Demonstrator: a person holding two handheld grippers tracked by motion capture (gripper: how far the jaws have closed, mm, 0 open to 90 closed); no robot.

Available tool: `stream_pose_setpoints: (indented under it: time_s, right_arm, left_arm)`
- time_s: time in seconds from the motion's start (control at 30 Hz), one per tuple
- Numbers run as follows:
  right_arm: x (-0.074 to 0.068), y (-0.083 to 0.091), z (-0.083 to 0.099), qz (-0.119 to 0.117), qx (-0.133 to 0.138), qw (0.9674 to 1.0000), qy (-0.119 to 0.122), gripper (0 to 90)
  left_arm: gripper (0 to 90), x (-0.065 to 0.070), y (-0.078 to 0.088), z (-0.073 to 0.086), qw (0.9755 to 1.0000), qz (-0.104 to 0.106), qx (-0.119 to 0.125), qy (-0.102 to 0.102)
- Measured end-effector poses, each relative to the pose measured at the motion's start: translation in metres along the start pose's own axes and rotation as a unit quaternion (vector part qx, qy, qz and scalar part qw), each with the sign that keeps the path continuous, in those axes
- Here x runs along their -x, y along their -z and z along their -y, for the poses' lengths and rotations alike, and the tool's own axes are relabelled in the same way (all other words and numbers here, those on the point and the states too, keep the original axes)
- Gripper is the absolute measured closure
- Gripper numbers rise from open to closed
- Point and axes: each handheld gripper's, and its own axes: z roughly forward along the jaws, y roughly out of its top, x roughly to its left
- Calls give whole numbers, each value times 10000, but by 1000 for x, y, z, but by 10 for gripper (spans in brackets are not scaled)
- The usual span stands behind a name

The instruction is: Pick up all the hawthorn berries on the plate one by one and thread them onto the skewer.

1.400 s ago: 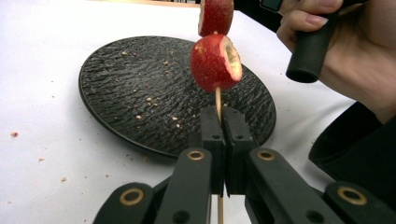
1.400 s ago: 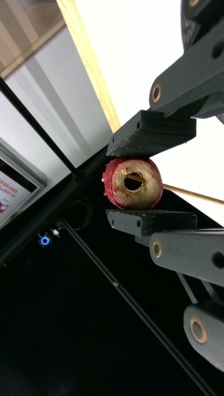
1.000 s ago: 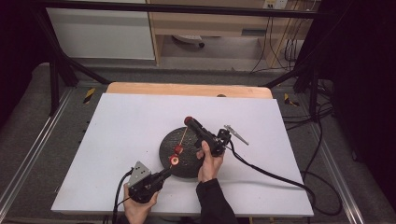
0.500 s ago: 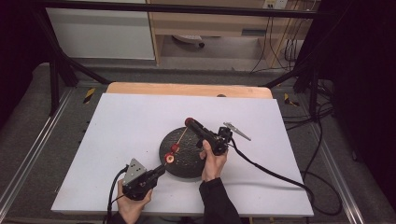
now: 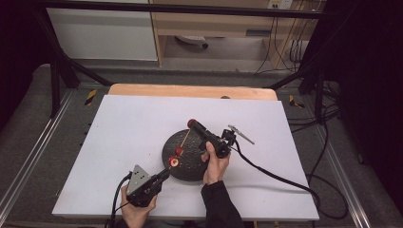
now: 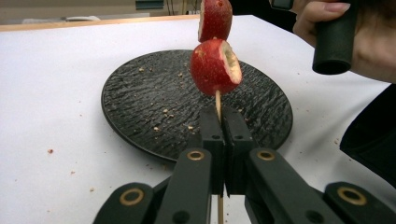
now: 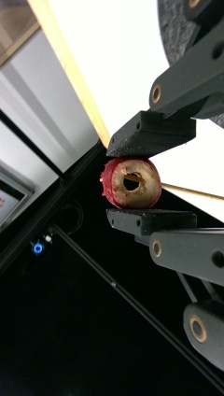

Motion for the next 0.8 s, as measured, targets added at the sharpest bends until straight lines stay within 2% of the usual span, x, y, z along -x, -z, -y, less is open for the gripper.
stream_pose_setpoints:
  time_s: [0.23,0.47,0.6,0.7,0.8]
  right_arm:
    - [0,0,1,14,98,9993,-369,645]
    - [2,-1,2,124,252,9992,-283,645]
    - [2,-2,2,91,128,9995,-277,645]
    - [2,-1,4,126,80,9998,-160,646]
    - [1,0,6,103,19,9999,-76,647]
  left_arm:
    - [883,4,-1,-1,9999,-60,81,-59]
    - [882,3,2,2,10000,-38,36,36]
    - [882,1,1,-4,9998,-16,124,152]
    - [883,4,-3,-2,10000,-7,18,92]
    - [883,3,-6,-4,9999,24,-25,132]
